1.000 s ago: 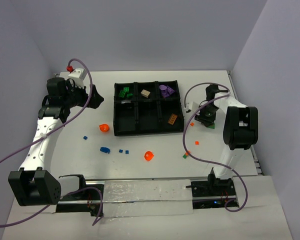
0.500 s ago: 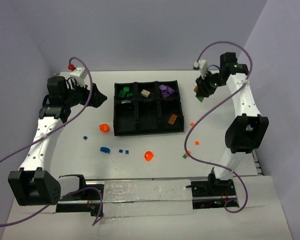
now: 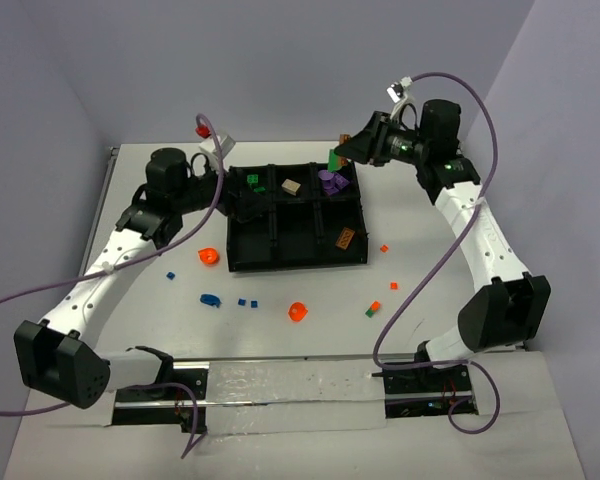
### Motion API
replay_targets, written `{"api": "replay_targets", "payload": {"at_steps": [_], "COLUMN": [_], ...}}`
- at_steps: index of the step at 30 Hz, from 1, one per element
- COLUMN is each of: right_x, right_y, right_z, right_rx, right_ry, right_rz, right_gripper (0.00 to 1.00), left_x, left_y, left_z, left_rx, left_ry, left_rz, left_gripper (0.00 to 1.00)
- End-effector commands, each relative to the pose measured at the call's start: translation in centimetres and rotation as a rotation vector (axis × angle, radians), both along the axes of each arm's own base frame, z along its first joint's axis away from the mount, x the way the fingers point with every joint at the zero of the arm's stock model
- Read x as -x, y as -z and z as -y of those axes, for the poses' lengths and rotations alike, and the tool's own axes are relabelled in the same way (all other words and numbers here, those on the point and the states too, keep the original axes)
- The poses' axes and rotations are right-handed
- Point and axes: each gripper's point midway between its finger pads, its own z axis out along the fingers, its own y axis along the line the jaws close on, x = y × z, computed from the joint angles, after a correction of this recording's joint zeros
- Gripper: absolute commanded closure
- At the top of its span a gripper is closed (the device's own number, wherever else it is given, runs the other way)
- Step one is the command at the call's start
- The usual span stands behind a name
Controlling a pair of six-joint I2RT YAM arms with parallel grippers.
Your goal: Sort the legos into containers by color
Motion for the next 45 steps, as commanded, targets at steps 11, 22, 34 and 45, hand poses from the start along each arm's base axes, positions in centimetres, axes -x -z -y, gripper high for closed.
{"api": "replay_targets", "payload": {"at_steps": [11,22,34,45], "right_x": [0.7,5.8,12.6,14.1], "right_y": [-3.9,-5.7,-6.3,-6.7], "right_z": [-4.7,-7.5,-9.4,-11.1], "right_rx": [-0.333,-0.300,-0.241,-0.216], "right_ry": [0.112,-0.236,-0.600,-0.664], "right_rz": [-0.159,0.099,0.230,0.280], "right_gripper": [1.00,1.00,1.00,1.00], "left_x": [-1.3,4.2,5.7,7.0], "left_y": [-5.5,-7.4,-8.5,-7.9], "left_z": [4.7,6.9,4.3,6.0], "left_rx": [0.047,0.182,0.317,0.241], "left_ry": [-0.032,0.303,0.482,0.513], "left_rz": [0.149,0.098,0.001,0.082], "left_gripper": [0.12,0.12,0.08,0.07]}}
